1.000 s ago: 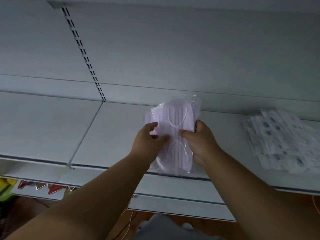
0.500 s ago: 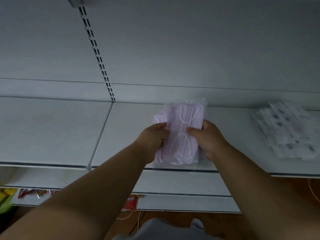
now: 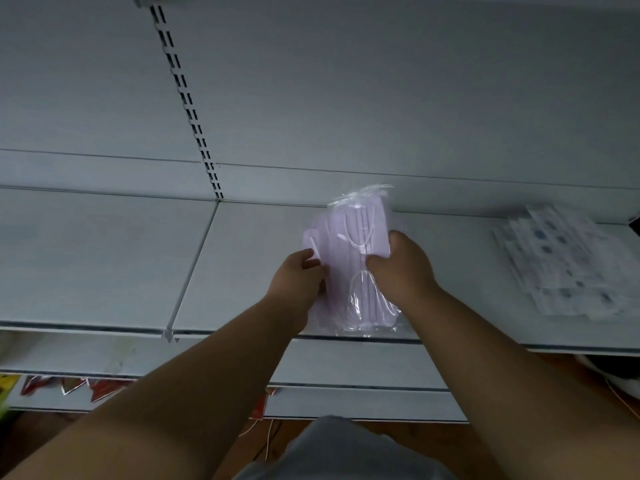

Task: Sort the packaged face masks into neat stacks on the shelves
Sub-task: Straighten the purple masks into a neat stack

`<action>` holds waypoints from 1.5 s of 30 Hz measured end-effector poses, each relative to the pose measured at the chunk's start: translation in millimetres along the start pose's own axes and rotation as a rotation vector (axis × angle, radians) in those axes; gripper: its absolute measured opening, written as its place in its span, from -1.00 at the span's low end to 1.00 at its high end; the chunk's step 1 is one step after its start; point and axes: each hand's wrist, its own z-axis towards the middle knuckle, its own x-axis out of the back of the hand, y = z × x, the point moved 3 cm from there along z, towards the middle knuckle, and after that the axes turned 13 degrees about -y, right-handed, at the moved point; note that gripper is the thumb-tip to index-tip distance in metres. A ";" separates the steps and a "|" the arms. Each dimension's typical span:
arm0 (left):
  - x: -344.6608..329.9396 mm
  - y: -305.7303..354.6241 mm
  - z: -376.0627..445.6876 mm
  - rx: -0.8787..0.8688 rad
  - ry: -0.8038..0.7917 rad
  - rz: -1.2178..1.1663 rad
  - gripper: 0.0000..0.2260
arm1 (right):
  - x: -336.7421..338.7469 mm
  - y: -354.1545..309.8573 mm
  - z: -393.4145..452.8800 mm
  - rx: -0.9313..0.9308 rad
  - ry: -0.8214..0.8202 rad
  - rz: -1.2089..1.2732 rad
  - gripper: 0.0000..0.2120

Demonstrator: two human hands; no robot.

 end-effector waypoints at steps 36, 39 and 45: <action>121.1 14.4 -39.1 -0.139 0.155 0.263 -0.87 | -43.1 -23.6 -8.4 0.132 -0.336 1.099 -0.64; 139.8 32.8 -31.3 -0.161 0.195 0.618 -0.87 | -25.9 -28.2 -1.2 0.161 -0.273 0.886 -0.65; 141.7 66.9 -19.6 -0.072 -0.133 0.962 -0.87 | -18.3 -77.3 12.7 0.291 -0.430 0.026 -0.87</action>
